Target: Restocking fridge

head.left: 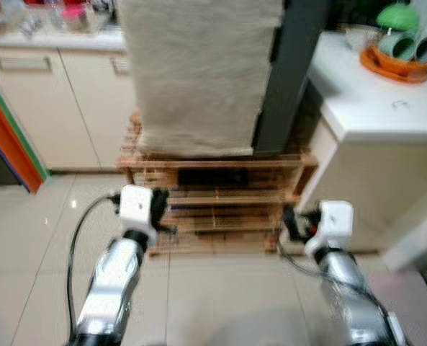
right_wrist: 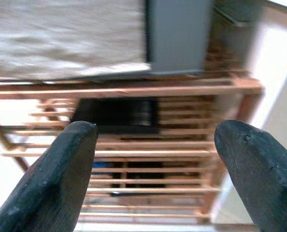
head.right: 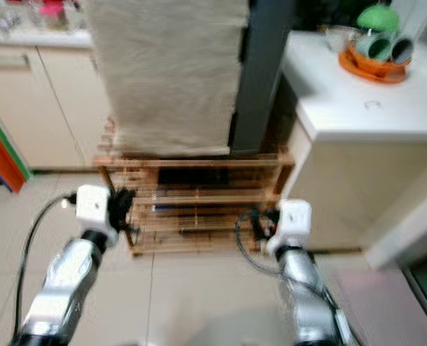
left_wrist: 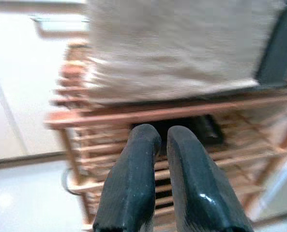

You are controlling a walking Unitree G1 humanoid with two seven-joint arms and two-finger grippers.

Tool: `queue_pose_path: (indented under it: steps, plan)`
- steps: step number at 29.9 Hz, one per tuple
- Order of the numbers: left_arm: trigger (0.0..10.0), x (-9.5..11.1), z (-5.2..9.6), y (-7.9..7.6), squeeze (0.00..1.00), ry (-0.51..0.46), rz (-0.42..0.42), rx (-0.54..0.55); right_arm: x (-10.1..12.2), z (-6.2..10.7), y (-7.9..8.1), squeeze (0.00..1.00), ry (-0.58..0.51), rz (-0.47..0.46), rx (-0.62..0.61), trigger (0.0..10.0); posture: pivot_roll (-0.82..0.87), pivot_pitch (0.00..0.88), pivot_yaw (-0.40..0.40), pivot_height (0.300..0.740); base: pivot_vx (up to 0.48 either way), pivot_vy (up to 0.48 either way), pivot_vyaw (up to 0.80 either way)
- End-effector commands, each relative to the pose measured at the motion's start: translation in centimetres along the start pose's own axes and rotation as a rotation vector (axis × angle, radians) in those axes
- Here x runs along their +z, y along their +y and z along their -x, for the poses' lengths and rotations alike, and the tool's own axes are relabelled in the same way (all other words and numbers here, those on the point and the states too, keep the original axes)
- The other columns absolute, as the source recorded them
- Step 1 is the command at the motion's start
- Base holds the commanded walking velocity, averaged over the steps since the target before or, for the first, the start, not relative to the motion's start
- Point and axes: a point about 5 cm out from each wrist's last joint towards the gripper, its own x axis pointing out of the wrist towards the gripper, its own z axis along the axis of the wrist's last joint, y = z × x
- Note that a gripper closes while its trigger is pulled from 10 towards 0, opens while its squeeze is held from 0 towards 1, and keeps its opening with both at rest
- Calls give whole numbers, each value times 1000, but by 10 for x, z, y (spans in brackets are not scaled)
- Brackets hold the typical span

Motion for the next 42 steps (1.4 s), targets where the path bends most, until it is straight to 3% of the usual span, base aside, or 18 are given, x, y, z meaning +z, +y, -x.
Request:
queue_pose_path:
  steps: [1,17,19,24,36,37,38,39,42]
  plan:
    - [10000,0,-2,-6,0,0,4,-34,1,1,-12,0,-5,15,-38,10000,15,0,-16,740,0,480,0]
    - [10000,0,-7,2,0,22,-35,-1,-5,1,-11,0,8,36,-23,10000,22,0,-20,740,0,480,0]
    - [10000,0,-9,3,0,28,-75,13,-5,1,-11,0,7,47,-16,10000,22,0,-20,740,0,0,0]
    - [10000,7,-9,-2,0,-25,-37,-26,-5,3,-10,0,6,63,-8,10000,11,0,-18,740,0,0,0]
    - [10000,5,-14,-2,0,-10,-64,-12,-9,6,-7,0,7,87,7,10000,2,0,-12,740,418,122,0]
    - [10000,5,-14,-2,561,-7,-70,-12,-9,6,-7,0,8,86,6,10000,3,0,-10,740,428,0,0]
    - [10000,5,-15,-2,561,-6,-74,-13,-9,6,-6,0,8,86,6,10000,3,0,-9,740,428,0,0]
    - [10000,5,-15,-2,1000,-5,-74,-4,-10,6,-6,0,8,86,5,10000,3,0,-8,740,435,0,0]
    - [10000,6,-17,0,1000,-5,-78,7,-10,4,-7,0,7,86,-2,10000,4,0,-3,740,441,0,0]
